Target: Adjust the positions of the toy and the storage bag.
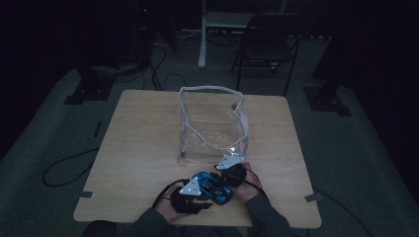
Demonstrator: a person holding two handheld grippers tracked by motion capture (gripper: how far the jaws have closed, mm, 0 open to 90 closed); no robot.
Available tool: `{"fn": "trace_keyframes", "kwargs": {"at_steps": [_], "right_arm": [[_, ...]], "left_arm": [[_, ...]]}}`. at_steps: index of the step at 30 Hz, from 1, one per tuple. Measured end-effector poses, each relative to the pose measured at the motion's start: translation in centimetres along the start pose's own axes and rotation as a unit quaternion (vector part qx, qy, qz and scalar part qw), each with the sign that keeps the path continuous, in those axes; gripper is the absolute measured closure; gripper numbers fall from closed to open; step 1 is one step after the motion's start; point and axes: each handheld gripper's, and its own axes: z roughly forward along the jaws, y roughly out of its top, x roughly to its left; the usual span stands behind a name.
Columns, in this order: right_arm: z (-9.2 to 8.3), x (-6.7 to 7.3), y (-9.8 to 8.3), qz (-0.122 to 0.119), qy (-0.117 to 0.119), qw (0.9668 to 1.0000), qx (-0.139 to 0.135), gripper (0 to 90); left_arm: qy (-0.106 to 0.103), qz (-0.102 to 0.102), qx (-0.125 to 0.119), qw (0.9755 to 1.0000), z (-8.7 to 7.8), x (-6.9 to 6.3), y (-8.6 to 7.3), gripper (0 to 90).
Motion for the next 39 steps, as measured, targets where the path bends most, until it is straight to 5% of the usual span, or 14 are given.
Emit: {"fn": "trace_keyframes", "kwargs": {"at_steps": [3,8,12,21,26,39], "right_arm": [[-1.4,0.2,-0.5,0.011,0.010,0.9999,-0.007,48.1],[-3.9,1.2,-1.7,0.017,-0.014,0.9991,-0.035,36.4],[-5.4,2.1,-2.9,0.038,0.015,0.9974,-0.059,25.3],[-4.5,3.9,-4.1,0.035,0.026,0.9986,-0.028,12.7],[-4.6,4.4,-4.1,0.020,0.034,0.9989,-0.026,12.1],[-5.0,5.5,-4.6,-0.001,0.035,0.9993,-0.015,10.9]], "left_arm": [[0.018,0.012,-0.011,0.9997,-1.2,0.7,0.5,60.5],[0.067,0.003,-0.039,0.9970,-2.8,3.7,1.7,56.2],[0.091,0.005,-0.028,0.9955,-2.3,6.0,2.5,54.9],[0.077,0.011,-0.014,0.9969,0.8,7.3,3.7,52.7],[0.074,-0.006,-0.008,0.9972,2.6,7.9,3.6,53.5],[0.076,0.004,0.004,0.9971,3.1,7.9,3.7,58.1]]}}
